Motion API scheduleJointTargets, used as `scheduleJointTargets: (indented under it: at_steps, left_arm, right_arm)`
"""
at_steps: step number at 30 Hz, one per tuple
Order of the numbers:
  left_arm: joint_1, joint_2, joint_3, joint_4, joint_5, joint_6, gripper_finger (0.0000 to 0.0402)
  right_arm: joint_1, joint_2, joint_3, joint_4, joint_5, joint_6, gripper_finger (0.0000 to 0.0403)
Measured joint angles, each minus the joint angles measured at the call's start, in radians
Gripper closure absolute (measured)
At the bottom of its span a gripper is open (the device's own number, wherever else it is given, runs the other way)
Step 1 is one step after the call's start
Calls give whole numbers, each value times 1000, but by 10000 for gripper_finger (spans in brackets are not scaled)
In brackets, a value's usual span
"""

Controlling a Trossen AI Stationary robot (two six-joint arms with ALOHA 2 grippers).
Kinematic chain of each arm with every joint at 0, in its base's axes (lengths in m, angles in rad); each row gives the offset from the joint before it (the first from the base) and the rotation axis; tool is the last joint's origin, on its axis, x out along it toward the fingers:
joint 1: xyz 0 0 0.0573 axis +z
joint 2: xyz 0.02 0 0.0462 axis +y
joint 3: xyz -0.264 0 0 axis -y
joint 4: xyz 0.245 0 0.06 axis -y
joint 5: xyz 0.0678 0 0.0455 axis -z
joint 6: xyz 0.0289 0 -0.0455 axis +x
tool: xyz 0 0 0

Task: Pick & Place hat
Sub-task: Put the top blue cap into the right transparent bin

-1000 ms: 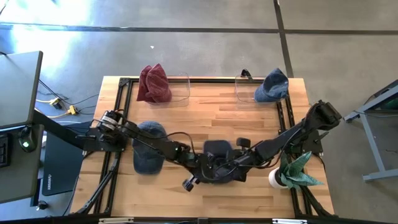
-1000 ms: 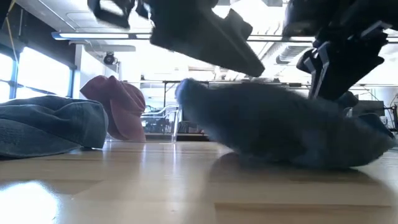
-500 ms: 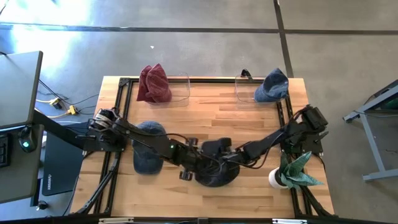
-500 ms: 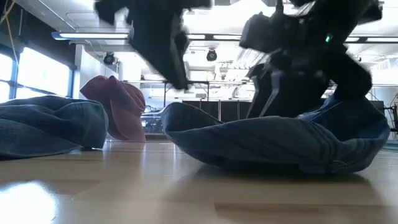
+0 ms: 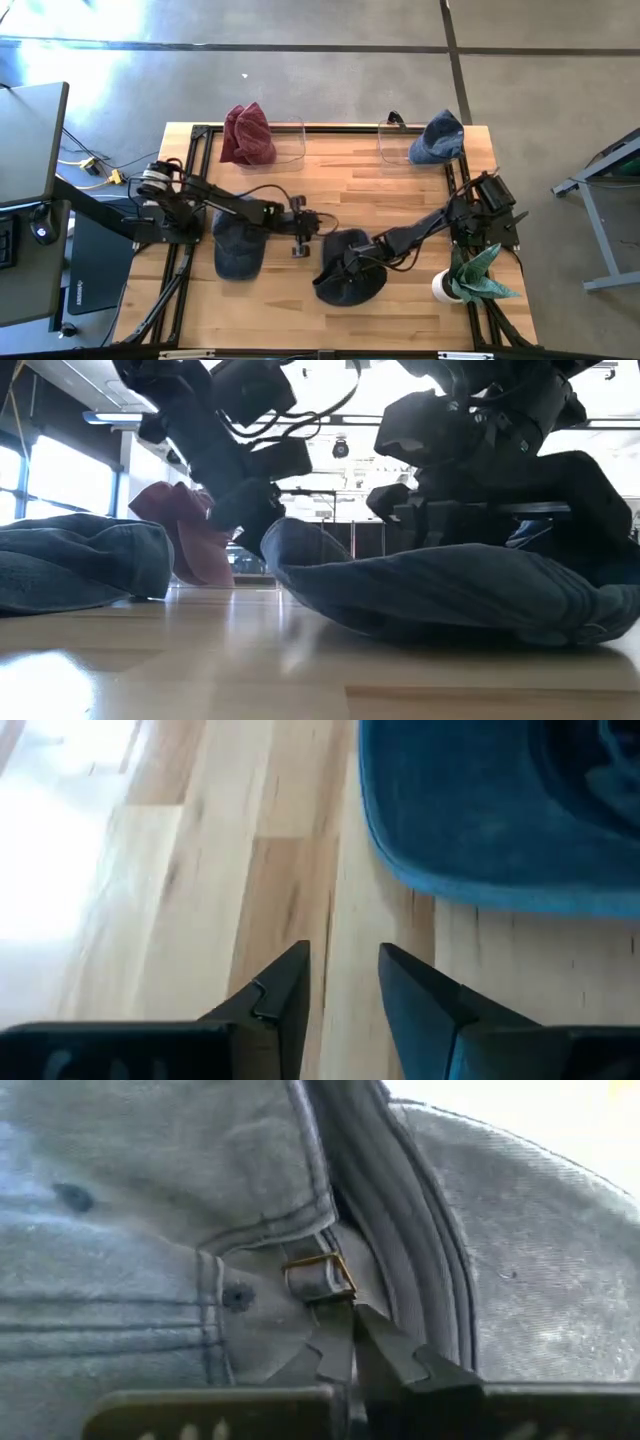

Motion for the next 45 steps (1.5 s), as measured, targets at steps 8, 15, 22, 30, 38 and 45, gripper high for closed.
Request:
scheduleJointTargets:
  at_steps: [8, 15, 22, 30, 38, 45]
  left_arm:
    - [-39, 10, -8, -38, 37, 13, 286]
    - [-93, 10, -8, -42, 15, 11, 286]
    - [-127, 10, -8, -28, -58, 9, 286]
    - [-169, -3, -8, -16, -63, 15, 286]
    - [-249, -49, -1, -8, -128, 58, 287]
    - [-289, -49, 30, 23, -112, 136, 287]
  right_arm:
    - [-6, -52, 0, -32, 25, 13, 399]
    - [-4, -159, 0, -76, 114, 49, 400]
    - [-27, -135, 0, -171, 166, 186, 401]
    - [-53, -42, 0, -181, 200, 288, 391]
    - [-81, -120, 0, -208, 291, 340, 287]
    - [-54, -213, 0, -191, 94, 348, 208]
